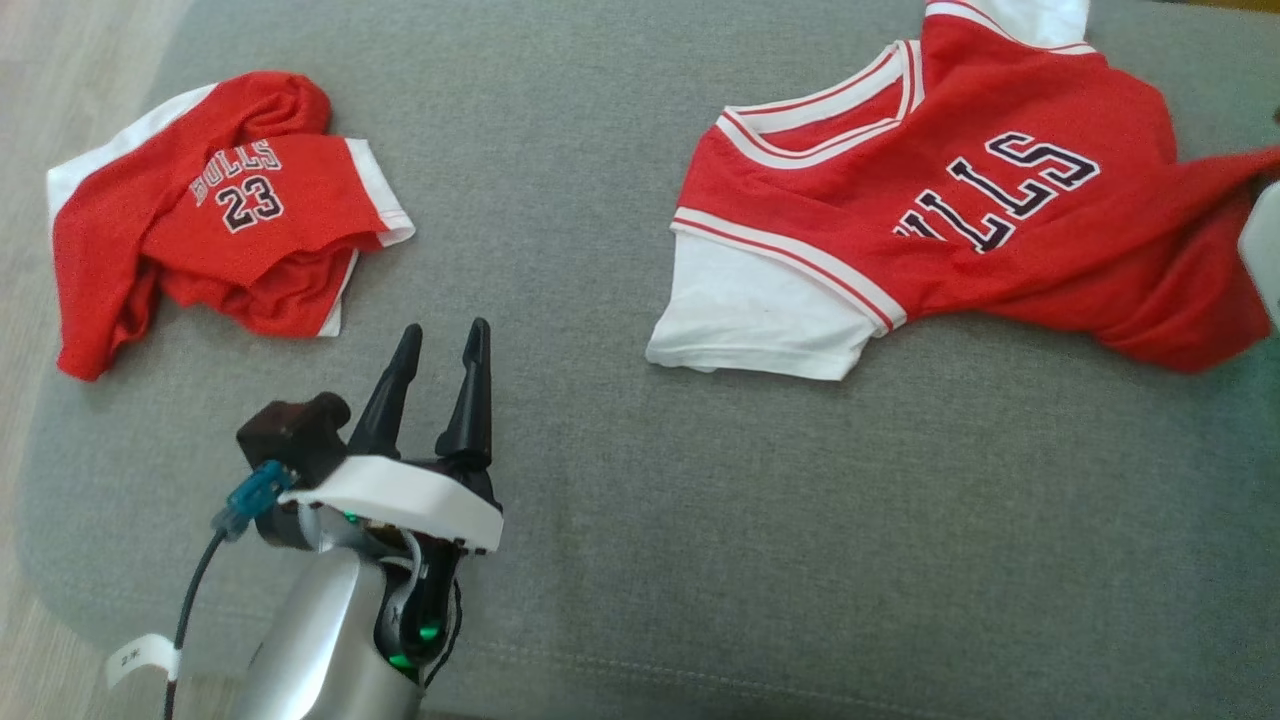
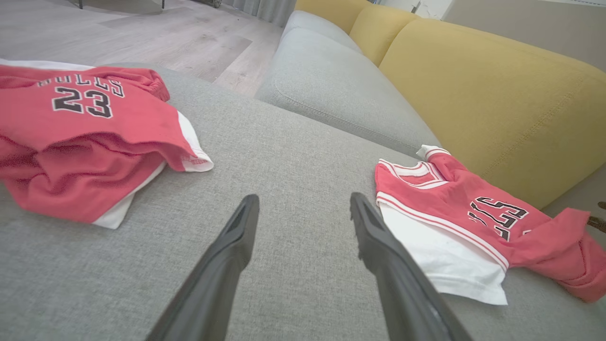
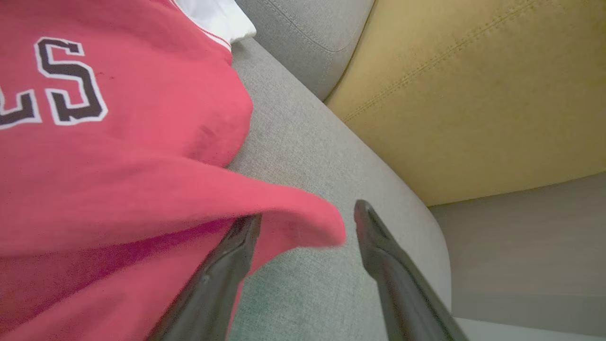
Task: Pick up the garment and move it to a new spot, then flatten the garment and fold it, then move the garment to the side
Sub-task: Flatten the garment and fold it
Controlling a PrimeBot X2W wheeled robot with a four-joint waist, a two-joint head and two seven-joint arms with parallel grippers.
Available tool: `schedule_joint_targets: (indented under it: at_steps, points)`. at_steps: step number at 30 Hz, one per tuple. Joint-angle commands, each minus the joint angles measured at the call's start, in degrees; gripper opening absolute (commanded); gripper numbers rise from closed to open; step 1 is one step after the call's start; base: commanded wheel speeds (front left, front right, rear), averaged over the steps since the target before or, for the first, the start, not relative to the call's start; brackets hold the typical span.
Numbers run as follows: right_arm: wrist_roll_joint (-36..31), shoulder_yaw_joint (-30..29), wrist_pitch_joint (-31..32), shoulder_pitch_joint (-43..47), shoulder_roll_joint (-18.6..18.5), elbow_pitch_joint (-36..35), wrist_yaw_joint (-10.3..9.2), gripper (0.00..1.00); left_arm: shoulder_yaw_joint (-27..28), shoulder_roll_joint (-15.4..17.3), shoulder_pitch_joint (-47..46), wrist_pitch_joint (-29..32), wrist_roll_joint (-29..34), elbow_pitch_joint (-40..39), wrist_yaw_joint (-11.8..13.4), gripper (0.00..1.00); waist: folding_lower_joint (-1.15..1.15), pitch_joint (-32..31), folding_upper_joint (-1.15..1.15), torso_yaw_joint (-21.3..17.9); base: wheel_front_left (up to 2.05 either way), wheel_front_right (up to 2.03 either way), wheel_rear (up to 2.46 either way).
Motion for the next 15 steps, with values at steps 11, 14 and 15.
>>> schedule_joint_targets:
  at_steps: [11,14,15]
  points:
    - [-10.4,-20.0,-8.3,4.6,7.8,-3.0,0.10,1.00,2.6,0.7,-1.3,-0.7,0.4,-2.0,0.2,1.00,-0.01,-4.1,0.00,-7.0,0.00,0.00,0.00]
    - [-10.7,-26.0,-11.1,9.5,11.9,-7.1,0.10,1.00,2.7,0.7,-0.5,-0.7,0.5,-2.1,0.5,1.00,-0.01,-5.5,0.00,-9.0,0.00,0.00,0.00]
    - [-10.7,-26.0,-11.1,9.5,11.9,-7.1,0.10,1.00,2.7,0.7,-0.5,-0.7,0.5,-2.1,0.5,1.00,-0.01,-5.5,0.00,-9.0,0.00,0.00,0.00]
